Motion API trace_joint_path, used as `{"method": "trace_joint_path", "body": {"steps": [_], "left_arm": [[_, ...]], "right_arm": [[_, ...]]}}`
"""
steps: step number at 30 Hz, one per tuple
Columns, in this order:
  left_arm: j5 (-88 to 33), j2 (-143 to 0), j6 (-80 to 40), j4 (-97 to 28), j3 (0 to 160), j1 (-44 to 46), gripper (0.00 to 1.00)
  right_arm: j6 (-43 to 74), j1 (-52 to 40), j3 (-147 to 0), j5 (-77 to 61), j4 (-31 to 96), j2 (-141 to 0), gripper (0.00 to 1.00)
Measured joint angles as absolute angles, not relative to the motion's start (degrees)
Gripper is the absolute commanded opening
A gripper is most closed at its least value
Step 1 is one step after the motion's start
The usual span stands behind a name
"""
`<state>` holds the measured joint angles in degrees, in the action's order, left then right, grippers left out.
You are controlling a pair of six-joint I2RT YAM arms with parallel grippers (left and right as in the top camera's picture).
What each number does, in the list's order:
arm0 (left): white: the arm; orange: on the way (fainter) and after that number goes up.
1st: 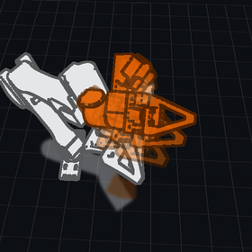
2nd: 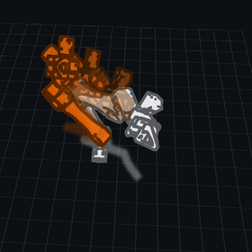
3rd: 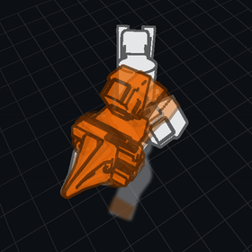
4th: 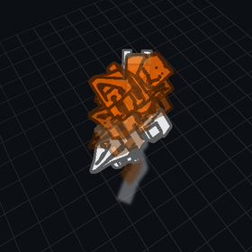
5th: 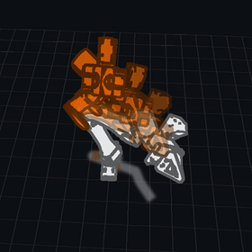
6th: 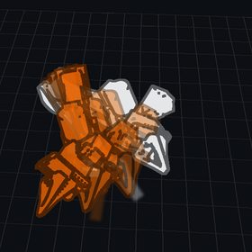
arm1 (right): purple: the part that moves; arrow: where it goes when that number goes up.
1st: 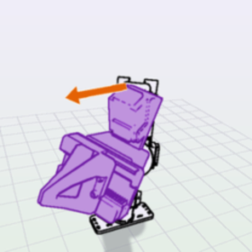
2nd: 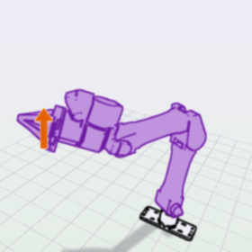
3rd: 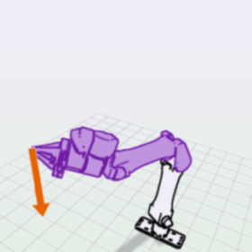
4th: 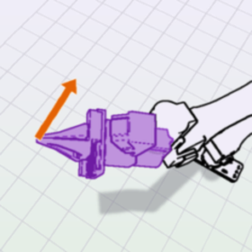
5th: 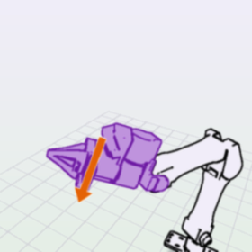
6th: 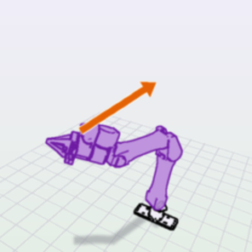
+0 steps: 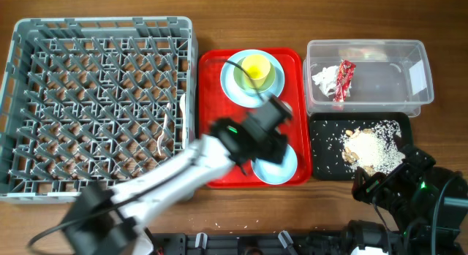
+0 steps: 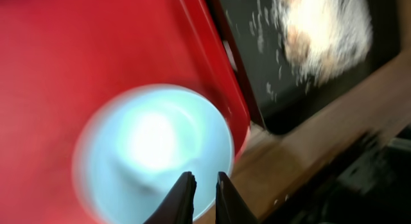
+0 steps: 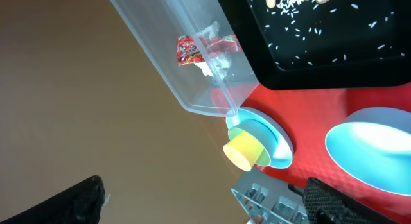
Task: Sort waste into correct bins and load items into the dishwasher rack
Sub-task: 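Reach the left gripper to the blue bowl on the red tray and grasp it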
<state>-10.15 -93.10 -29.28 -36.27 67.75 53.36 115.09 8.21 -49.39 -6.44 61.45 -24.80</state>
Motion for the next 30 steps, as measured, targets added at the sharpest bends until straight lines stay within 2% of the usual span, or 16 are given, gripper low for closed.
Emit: {"method": "trace_joint_path", "body": {"steps": [2, 7, 17, 23, 30], "left_arm": [[-6.2, -98.3, -30.0, -35.1, 67.3, 58.2, 0.12], [1.4, -105.3, -31.3, -38.1, 67.1, 59.0, 0.07], [19.8, -106.3, -31.6, -42.4, 66.9, 48.9, 0.05], [22.9, -105.4, -30.7, -43.9, 69.6, 46.9, 0.12], [18.6, -95.1, -30.7, -44.6, 72.0, 50.5, 0.11]], "right_arm": [[115.1, 8.2, -49.4, -6.4, 61.5, -24.8, 1.0], [115.1, 8.2, -49.4, -6.4, 61.5, -24.8, 1.0], [115.3, 8.2, -49.4, -6.4, 61.5, -24.8, 1.0], [115.3, 8.2, -49.4, -6.4, 61.5, -24.8, 1.0], [115.3, 8.2, -49.4, -6.4, 61.5, -24.8, 1.0]]}}
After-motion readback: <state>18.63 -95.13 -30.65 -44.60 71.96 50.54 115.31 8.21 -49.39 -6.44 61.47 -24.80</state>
